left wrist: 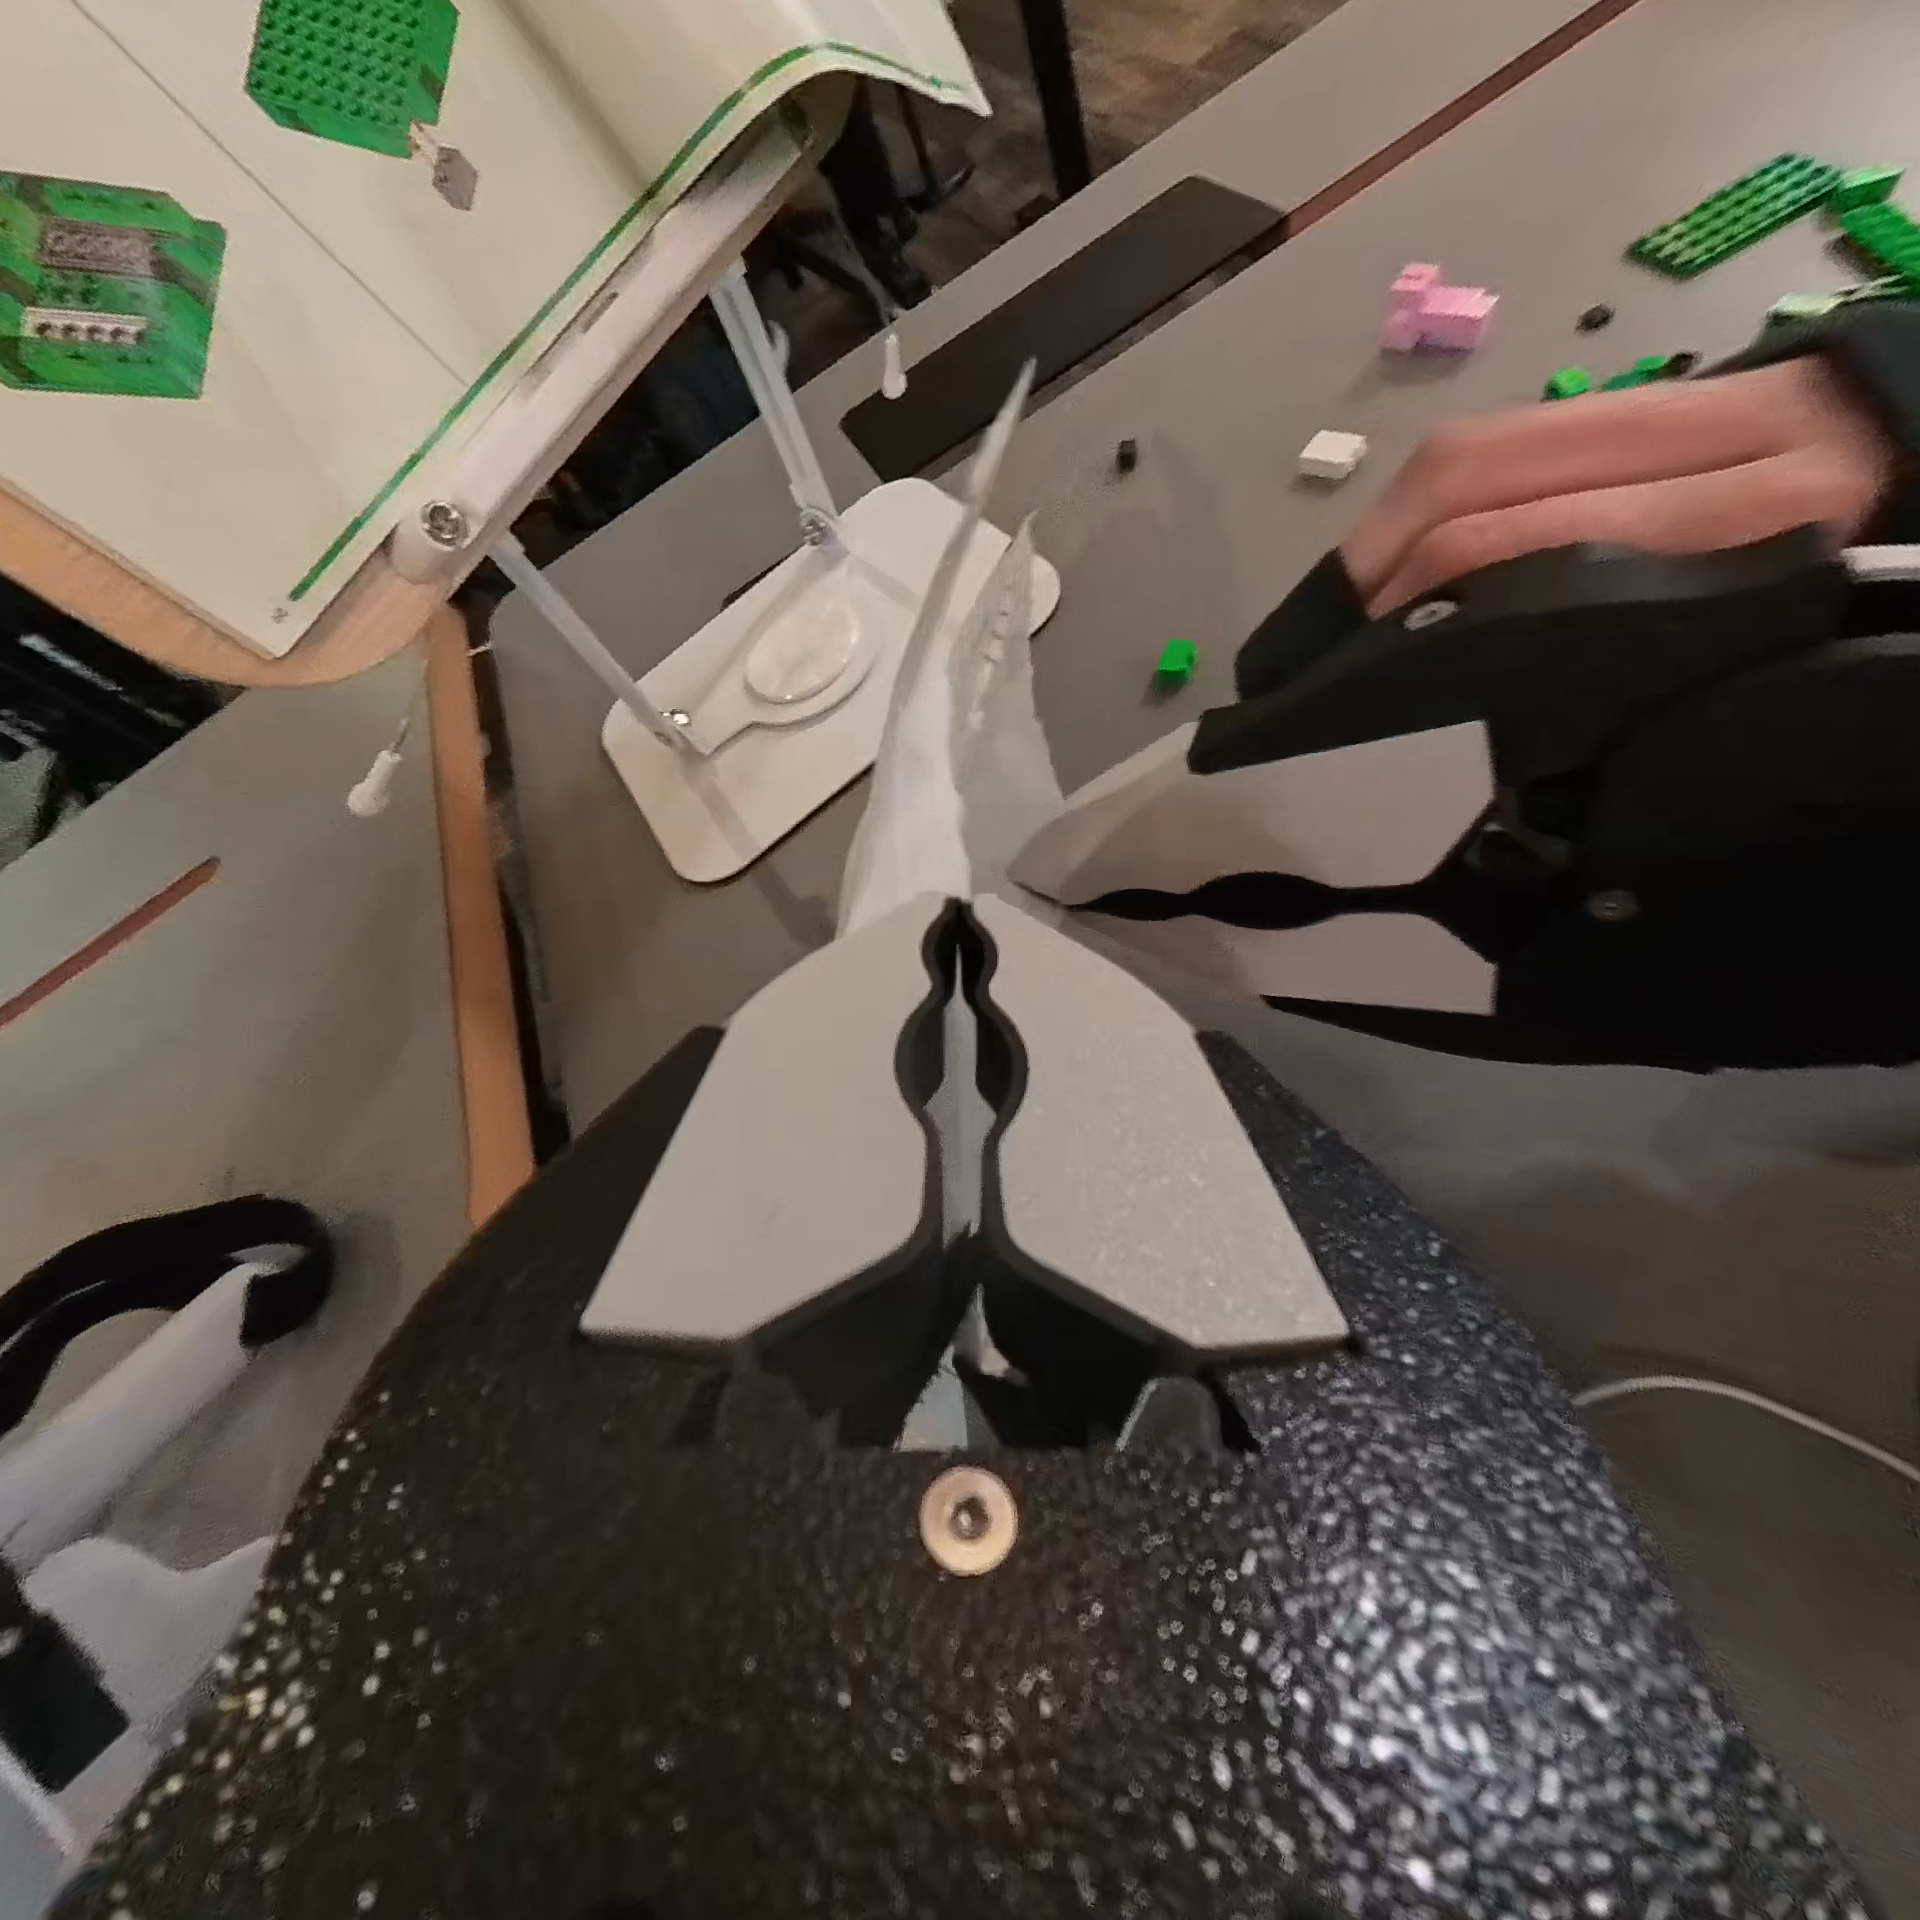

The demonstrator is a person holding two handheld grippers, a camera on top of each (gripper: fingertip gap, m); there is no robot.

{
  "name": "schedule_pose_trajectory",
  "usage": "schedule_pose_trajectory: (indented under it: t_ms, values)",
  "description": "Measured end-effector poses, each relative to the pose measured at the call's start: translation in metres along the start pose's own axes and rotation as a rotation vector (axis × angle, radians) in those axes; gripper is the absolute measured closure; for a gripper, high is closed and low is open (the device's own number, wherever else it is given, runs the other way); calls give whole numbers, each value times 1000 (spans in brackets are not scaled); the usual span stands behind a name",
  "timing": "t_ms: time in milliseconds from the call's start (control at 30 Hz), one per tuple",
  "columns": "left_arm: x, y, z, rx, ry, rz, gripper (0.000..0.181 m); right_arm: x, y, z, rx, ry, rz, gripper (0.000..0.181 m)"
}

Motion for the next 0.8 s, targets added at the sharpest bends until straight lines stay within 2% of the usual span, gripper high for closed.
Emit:
schedule_pose_trajectory:
  t_ms: [200,300,467,533,600,633,700,800]
  values:
    - [-4,4,-2,-55,118,-69,181,-1,-2,2,-3,4,-1,181]
    - [-7,6,2,-46,184,-68,172,-1,-1,3,-2,1,-3,181]
    - [-10,1,4,-46,101,95,148,-2,-1,4,-1,8,-5,181]
    - [-11,-2,3,-57,26,150,150,-3,0,4,3,9,-6,181]
    - [-9,-5,2,-75,-61,170,175,-3,1,5,6,12,-6,181]
    - [-10,-5,2,-76,-53,166,180,-4,1,4,6,14,-6,181]
    - [-12,-4,5,-38,6,160,181,-5,2,4,4,11,-1,181]
    - [-24,-3,16,46,184,206,181,-5,2,5,10,6,-9,181]
Point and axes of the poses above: each gripper's, where its closed fingertips meet, z back along the fingers, y out of its top, x = y × z across the jaws, the point moved 9 cm from there along z, back along the fingers, and after that the axes turned 5 degrees about -y, right-handed, at the moved point
